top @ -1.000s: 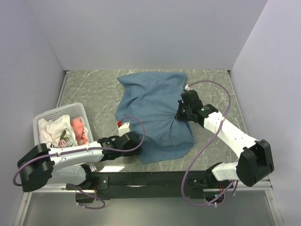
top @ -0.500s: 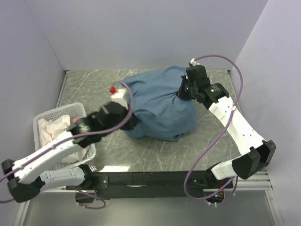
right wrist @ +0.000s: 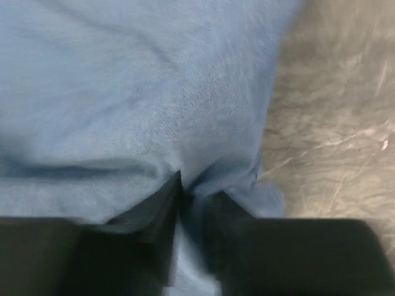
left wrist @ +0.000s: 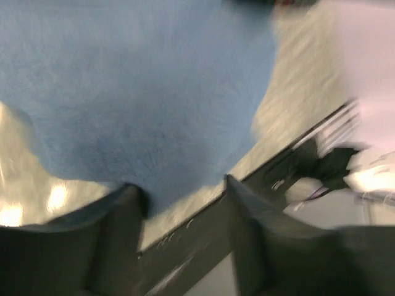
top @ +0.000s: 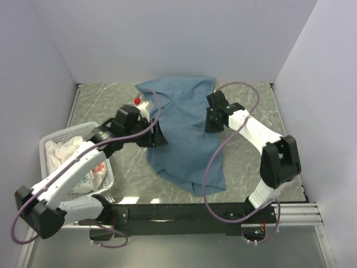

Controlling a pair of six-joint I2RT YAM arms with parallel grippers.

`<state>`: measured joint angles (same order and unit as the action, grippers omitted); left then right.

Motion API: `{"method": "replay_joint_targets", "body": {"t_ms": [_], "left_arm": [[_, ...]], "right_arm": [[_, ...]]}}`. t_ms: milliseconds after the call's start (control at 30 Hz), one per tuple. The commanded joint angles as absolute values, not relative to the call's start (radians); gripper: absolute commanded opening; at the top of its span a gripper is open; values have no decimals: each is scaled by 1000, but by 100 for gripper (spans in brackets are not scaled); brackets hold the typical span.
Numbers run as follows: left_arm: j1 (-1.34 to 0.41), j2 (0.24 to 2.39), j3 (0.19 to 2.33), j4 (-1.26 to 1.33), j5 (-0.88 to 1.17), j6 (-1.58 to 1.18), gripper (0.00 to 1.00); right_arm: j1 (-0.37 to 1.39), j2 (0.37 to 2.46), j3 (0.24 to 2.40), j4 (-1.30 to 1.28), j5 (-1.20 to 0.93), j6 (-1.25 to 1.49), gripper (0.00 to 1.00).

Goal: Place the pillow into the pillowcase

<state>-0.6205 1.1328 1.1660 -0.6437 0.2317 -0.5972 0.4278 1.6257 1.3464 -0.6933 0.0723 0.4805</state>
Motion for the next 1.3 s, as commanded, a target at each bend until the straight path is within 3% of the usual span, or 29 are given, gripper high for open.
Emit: {"method": "replay_joint_targets", "body": {"t_ms": [0, 67, 133, 233, 367, 433, 500, 700, 833, 1000, 1033, 1100, 1133, 1167, 1267], "left_arm": [[-615, 1088, 1012, -548, 284, -649, 76], [-615, 1036, 950, -534, 151, -725, 82], [-615, 996, 830, -503, 98, -791, 81], [-615, 933, 683, -449, 3, -937, 67], [-615, 827, 542, -410, -61, -1074, 58], [-615, 808, 503, -394, -71, -1085, 60], [-615, 818, 491, -387, -72, -1086, 60], [-611, 850, 541, -446, -123, -1065, 66], [-580, 805, 630, -538, -202, -1013, 74], [-479, 776, 755, -615, -184, -937, 78], [-465, 775, 768, -618, -173, -919, 78], [-440, 772, 798, -627, -146, -901, 78], [-439, 772, 805, -630, -137, -885, 79], [-439, 773, 810, -634, -111, -874, 81], [-439, 752, 772, -637, -92, -865, 78]], "right_arm": [[393, 1583, 1251, -578, 54, 457, 56], [396, 1444, 1160, -555, 98, 471, 66], [446, 1341, 1071, -532, 127, 500, 71], [568, 1168, 965, -525, 204, 518, 72], [789, 1033, 836, -503, 276, 552, 71], [880, 1019, 764, -456, 293, 577, 71], [1026, 1044, 741, -405, 313, 594, 72], [1358, 1374, 879, -305, 426, 600, 82], [1419, 1641, 1049, -302, 492, 621, 85], [1428, 1796, 1156, -354, 557, 660, 84], [1424, 1845, 1199, -379, 569, 669, 83], [1416, 1877, 1251, -485, 629, 701, 62], [1408, 1878, 1262, -526, 650, 718, 47], [1393, 1858, 1262, -555, 664, 736, 19], [1365, 1708, 1221, -583, 654, 703, 3]]}}
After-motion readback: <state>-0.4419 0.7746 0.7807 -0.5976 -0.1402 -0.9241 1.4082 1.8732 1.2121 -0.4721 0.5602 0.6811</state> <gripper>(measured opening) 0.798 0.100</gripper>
